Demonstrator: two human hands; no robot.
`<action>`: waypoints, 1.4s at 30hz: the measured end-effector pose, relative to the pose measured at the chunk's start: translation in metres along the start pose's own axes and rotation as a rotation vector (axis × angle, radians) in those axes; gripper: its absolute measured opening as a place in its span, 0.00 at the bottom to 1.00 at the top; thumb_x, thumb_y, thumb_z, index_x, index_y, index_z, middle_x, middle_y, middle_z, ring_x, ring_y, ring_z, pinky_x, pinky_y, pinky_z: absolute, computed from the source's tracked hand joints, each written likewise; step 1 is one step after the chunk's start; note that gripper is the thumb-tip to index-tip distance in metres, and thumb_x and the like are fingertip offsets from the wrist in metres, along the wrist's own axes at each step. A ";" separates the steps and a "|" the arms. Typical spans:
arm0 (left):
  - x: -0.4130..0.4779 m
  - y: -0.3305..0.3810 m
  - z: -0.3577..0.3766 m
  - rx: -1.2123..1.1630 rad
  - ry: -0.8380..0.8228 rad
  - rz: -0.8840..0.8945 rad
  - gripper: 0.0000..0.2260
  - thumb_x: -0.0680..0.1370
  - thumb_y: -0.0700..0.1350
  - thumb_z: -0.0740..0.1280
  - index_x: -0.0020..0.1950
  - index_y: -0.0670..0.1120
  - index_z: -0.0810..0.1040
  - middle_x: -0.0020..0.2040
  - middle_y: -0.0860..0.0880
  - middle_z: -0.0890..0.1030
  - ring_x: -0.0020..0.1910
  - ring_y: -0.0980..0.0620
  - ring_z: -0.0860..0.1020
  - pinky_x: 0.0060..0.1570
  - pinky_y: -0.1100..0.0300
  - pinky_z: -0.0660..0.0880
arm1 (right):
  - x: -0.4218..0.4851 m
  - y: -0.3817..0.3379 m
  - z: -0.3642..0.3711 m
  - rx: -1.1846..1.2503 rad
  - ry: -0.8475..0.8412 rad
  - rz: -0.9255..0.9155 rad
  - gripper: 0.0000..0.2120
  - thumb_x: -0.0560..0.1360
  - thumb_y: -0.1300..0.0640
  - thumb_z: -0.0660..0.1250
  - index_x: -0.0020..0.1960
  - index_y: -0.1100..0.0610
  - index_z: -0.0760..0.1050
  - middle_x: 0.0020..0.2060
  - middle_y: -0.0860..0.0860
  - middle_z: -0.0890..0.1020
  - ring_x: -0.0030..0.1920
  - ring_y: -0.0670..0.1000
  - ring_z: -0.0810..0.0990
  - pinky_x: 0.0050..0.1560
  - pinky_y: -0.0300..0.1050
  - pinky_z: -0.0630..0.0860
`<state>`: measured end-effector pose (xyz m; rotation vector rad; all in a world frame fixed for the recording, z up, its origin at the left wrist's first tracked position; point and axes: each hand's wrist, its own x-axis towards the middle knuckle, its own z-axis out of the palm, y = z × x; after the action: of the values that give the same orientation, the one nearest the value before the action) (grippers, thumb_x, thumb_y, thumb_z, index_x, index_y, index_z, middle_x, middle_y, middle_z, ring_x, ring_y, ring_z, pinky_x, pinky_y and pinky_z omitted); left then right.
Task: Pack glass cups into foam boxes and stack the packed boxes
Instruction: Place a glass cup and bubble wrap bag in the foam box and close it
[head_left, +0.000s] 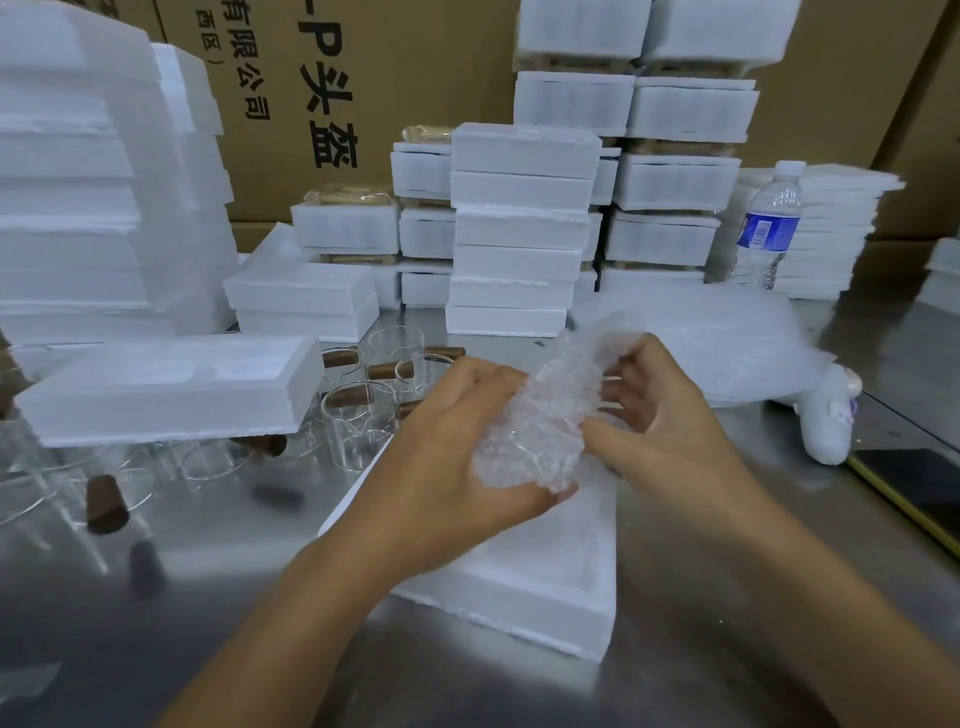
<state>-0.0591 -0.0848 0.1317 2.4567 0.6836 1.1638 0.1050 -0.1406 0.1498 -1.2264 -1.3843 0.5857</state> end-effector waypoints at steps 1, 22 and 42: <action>0.000 0.000 -0.001 0.000 -0.006 -0.002 0.24 0.67 0.60 0.74 0.59 0.53 0.74 0.53 0.57 0.71 0.52 0.63 0.72 0.48 0.67 0.71 | -0.002 -0.001 0.000 0.006 -0.034 -0.042 0.19 0.61 0.51 0.71 0.50 0.42 0.73 0.50 0.43 0.80 0.54 0.46 0.79 0.57 0.50 0.75; 0.000 0.002 -0.002 0.199 0.026 0.195 0.22 0.67 0.60 0.68 0.55 0.55 0.67 0.56 0.55 0.70 0.49 0.57 0.72 0.40 0.52 0.78 | -0.004 0.002 0.005 -0.220 0.061 -0.177 0.10 0.67 0.58 0.73 0.38 0.45 0.76 0.41 0.44 0.76 0.46 0.41 0.76 0.50 0.27 0.68; 0.004 -0.022 -0.049 -0.533 -0.061 -0.361 0.29 0.57 0.56 0.77 0.56 0.66 0.75 0.56 0.63 0.77 0.57 0.59 0.77 0.59 0.54 0.75 | 0.002 -0.008 -0.018 0.078 -0.105 -0.088 0.07 0.69 0.54 0.67 0.46 0.53 0.80 0.36 0.43 0.82 0.35 0.42 0.79 0.40 0.30 0.73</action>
<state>-0.1021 -0.0602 0.1534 1.8282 0.6602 0.9704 0.1191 -0.1464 0.1623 -1.0798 -1.4814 0.6435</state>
